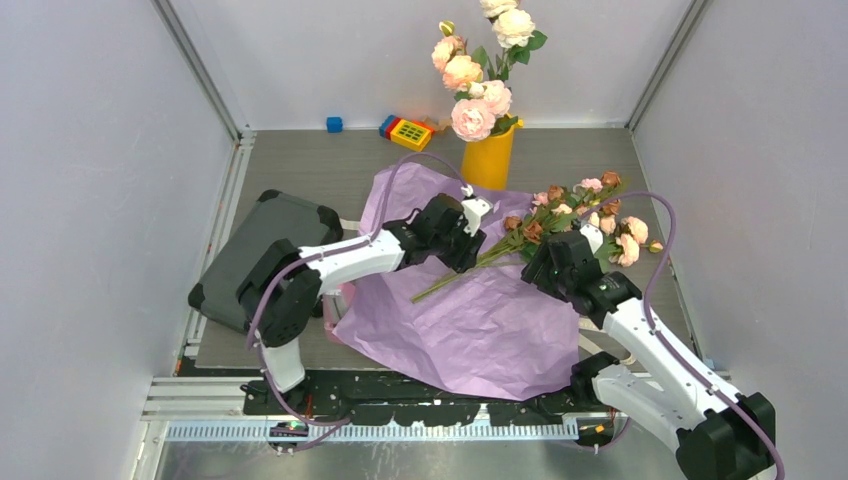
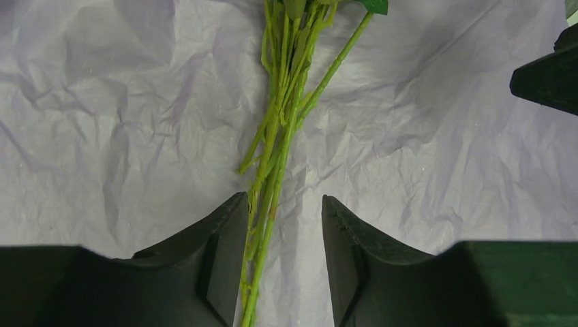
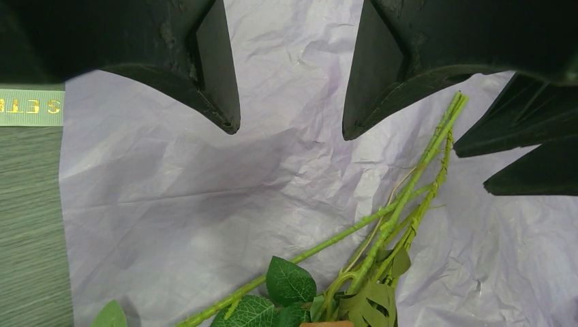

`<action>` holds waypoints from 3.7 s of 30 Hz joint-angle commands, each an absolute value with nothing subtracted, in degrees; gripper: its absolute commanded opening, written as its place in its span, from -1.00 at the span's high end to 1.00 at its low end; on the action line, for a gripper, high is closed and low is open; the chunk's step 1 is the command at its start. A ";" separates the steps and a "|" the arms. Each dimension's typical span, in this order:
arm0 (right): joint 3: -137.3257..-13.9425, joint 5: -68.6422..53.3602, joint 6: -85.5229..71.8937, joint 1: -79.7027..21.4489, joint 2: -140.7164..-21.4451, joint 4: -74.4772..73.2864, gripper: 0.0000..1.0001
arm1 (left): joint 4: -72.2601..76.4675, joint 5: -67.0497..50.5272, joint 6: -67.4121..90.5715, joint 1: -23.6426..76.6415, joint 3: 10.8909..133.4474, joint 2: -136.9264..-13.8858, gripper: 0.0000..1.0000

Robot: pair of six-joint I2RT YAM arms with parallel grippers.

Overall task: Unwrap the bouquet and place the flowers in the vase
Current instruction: Unfold the wrapping paper at the center of the board, then pick up the fake flower from the wrapping paper.

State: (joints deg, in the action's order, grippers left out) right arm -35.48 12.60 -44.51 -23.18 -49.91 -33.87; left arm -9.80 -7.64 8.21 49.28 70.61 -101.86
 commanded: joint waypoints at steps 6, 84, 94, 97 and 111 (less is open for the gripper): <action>-37.30 14.13 -44.13 -22.59 -48.32 -34.87 -0.24 | -6.33 -11.25 5.10 49.30 77.50 -108.96 0.30; -36.42 -17.65 -51.99 -21.62 -35.67 -4.02 -0.30 | 22.83 -20.14 31.74 54.40 55.88 -78.80 1.00; -36.20 -17.60 -52.22 -21.62 -35.96 -2.68 0.01 | 22.86 -20.80 33.10 54.40 55.91 -78.04 1.00; -36.12 -17.70 -52.47 -21.62 -35.98 -2.11 0.17 | 22.85 -21.67 33.59 54.40 56.16 -78.36 1.00; -36.43 -17.07 -51.90 -21.62 -35.34 -1.60 0.99 | 19.40 -21.75 33.44 54.40 57.51 -79.10 1.00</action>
